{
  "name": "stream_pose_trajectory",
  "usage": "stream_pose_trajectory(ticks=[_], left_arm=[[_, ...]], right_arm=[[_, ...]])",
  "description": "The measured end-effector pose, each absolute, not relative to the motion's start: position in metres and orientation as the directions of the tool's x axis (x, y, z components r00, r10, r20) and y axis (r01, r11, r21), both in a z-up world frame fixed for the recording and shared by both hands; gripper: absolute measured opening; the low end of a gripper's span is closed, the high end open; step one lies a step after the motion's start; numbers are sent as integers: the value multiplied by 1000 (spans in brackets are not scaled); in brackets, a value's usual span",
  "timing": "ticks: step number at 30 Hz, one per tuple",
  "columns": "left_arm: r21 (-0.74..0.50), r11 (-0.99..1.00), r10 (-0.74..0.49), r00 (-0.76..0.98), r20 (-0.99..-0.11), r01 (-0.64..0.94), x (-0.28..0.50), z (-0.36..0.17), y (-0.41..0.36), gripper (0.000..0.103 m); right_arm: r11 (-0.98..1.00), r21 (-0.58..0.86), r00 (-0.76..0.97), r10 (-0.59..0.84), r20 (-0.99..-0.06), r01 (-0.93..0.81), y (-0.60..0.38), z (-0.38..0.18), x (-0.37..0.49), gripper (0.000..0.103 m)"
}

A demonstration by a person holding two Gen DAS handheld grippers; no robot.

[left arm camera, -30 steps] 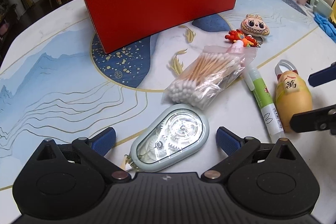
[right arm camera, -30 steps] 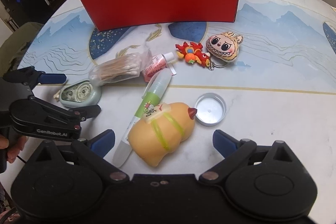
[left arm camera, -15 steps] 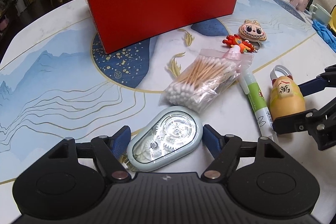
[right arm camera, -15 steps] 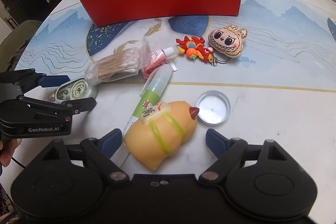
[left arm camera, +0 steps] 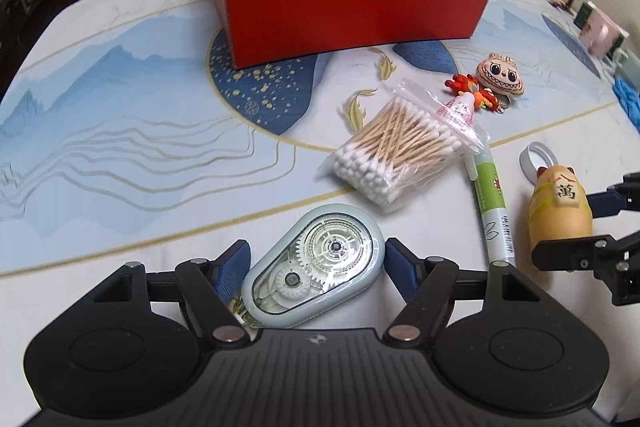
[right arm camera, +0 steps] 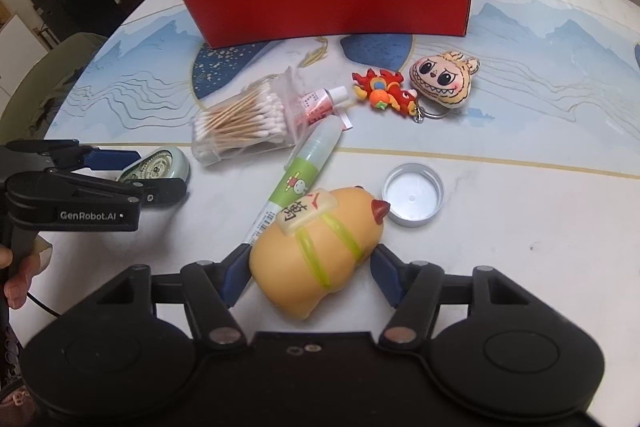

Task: Organize objects
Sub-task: 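Grasp the correction-tape dispenser with the left tool while the right tool grasps the squishy toy, then carry both items into the red box and open both tools to release them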

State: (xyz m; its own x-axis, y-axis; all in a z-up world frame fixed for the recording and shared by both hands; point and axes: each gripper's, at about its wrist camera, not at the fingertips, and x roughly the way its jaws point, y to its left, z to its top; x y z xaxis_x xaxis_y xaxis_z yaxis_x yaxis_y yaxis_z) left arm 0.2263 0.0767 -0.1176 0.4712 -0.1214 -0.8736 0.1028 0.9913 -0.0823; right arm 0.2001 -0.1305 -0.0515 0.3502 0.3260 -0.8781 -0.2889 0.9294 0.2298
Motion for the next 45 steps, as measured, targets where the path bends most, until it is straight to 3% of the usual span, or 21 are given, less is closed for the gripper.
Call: stream_pose_trajectory(ticks=[19,32,45], left_arm=[[-236,972,-214,506,-835,23,218,-66,62,73],[-234,971,-220,581,-783,51,253,-17,40,73],[-156,986,-157,634,-758,57,309,14,40,73]], right_arm=[[896,216,397,373,-838,-387,-150,-2,200,63],[865,240,426,436,-793,-440,-161,43,244,63],[858,198,501,448,-740,-475,-156,67,311,63]])
